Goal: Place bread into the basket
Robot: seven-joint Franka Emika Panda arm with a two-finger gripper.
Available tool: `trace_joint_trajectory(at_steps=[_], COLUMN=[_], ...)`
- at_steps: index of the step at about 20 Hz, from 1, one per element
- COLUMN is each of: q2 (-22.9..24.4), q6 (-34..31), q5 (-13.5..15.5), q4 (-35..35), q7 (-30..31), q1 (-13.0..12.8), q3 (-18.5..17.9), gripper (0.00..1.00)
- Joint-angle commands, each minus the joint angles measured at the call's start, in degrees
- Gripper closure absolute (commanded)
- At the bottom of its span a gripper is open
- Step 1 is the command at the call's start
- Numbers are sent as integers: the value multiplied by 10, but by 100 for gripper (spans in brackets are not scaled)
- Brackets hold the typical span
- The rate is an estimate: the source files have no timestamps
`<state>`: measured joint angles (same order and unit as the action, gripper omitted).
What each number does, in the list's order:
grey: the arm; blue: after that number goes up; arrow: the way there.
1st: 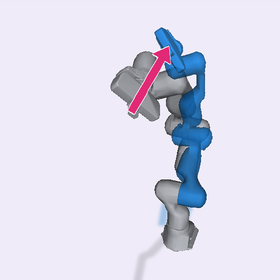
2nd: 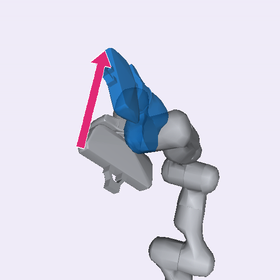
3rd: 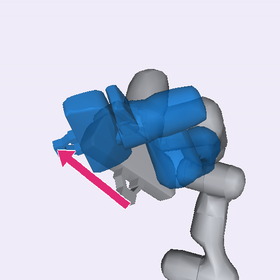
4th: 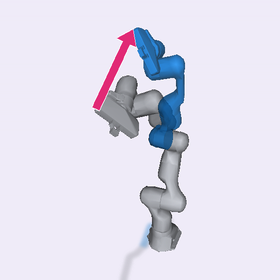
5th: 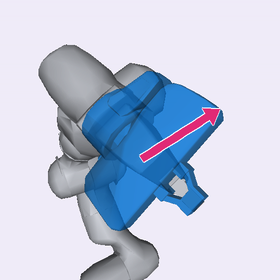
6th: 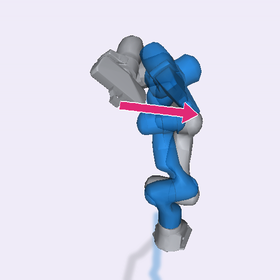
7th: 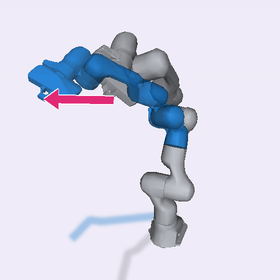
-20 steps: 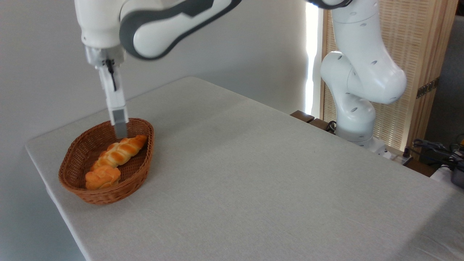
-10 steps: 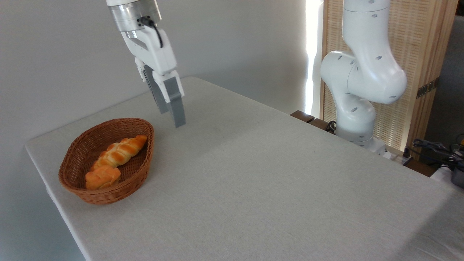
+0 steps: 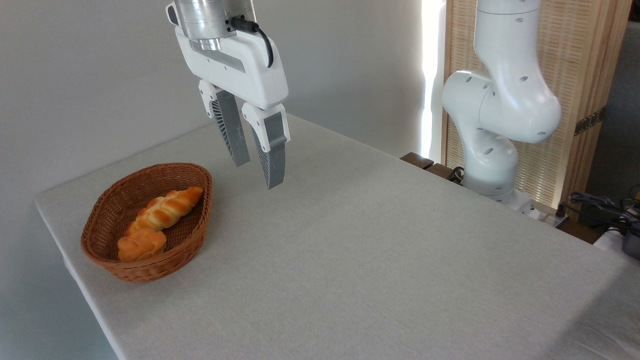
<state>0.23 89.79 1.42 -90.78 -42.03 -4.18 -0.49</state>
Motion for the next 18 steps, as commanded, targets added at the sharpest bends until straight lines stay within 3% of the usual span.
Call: trace_joint_trajectory(at_steps=[1,18], q2=[6,8], q6=[0,11], q5=[9,4], q4=[1,2], q7=[-5,-3], q1=[-6,0], q3=[-6,-6], gripper=[0,0])
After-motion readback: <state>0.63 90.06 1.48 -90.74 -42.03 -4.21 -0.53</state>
